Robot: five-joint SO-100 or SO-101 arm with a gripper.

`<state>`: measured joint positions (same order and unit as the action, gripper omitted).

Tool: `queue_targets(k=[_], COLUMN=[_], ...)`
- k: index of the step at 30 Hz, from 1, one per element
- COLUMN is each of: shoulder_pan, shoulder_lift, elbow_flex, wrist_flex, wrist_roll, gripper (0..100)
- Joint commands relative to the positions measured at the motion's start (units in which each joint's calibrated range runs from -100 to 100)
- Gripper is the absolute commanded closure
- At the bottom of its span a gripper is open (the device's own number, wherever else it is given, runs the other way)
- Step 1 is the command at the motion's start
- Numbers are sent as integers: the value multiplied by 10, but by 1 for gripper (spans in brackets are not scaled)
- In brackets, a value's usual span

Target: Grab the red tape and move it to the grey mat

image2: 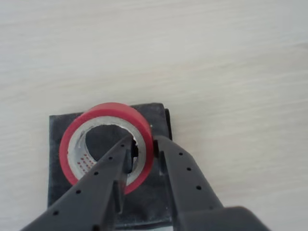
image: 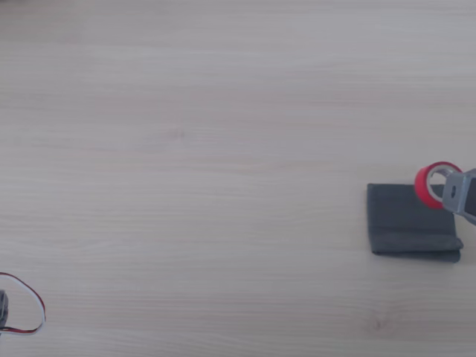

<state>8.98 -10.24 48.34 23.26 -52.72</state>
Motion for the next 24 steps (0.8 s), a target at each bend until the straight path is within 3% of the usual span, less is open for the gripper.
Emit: queue_targets(k=[1,14,21,24], shoulder_pan=[-2,-11,-26,-28], shoulder_lift=[21,83,77,75], elbow_flex=[-8,-8,-7,-12], wrist_flex=[-7,-8,-6,-7], wrist_roll=[-2,-4,-4,-4], gripper=[98,96,73,69])
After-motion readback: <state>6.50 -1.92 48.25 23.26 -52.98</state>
